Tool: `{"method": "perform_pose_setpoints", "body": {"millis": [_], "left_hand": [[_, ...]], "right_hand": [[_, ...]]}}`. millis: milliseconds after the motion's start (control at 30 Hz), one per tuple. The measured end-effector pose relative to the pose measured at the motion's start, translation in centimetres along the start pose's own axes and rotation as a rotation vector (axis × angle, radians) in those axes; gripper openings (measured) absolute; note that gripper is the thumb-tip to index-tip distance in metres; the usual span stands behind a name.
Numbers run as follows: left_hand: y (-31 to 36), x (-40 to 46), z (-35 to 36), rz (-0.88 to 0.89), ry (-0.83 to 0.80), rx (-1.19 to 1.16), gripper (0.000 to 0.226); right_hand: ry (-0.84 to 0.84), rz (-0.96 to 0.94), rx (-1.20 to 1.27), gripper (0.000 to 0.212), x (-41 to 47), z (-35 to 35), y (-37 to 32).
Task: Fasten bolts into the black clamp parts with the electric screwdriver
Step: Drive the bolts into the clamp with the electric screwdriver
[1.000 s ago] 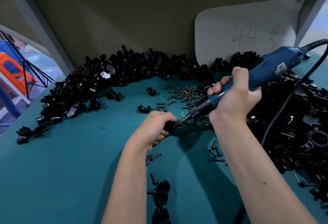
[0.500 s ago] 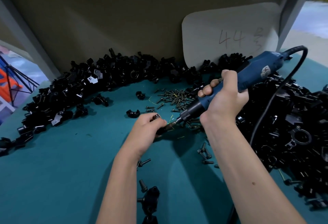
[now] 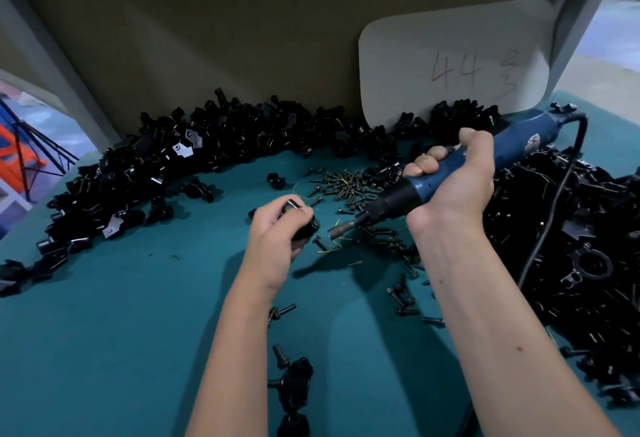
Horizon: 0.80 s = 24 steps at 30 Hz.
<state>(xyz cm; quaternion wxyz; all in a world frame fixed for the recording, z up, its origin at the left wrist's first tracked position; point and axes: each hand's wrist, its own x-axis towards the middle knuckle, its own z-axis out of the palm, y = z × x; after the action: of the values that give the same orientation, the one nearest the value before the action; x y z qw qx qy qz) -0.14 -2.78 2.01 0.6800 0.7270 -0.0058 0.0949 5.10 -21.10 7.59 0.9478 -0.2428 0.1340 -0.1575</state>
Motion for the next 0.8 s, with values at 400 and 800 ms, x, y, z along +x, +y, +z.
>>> {"method": "perform_pose_setpoints", "body": {"millis": [400,800], "left_hand": [[-1.1,-0.3,-0.7,-0.012,-0.110,0.448,0.032],[-1.0,-0.4,-0.3,-0.065,-0.142,0.451,0.044]], "right_hand": [[-0.023,-0.130,-0.021,0.034,-1.4,0.6,1.0],[-0.028,-0.086,-0.013,0.029,-0.9,0.5,0.8]]}}
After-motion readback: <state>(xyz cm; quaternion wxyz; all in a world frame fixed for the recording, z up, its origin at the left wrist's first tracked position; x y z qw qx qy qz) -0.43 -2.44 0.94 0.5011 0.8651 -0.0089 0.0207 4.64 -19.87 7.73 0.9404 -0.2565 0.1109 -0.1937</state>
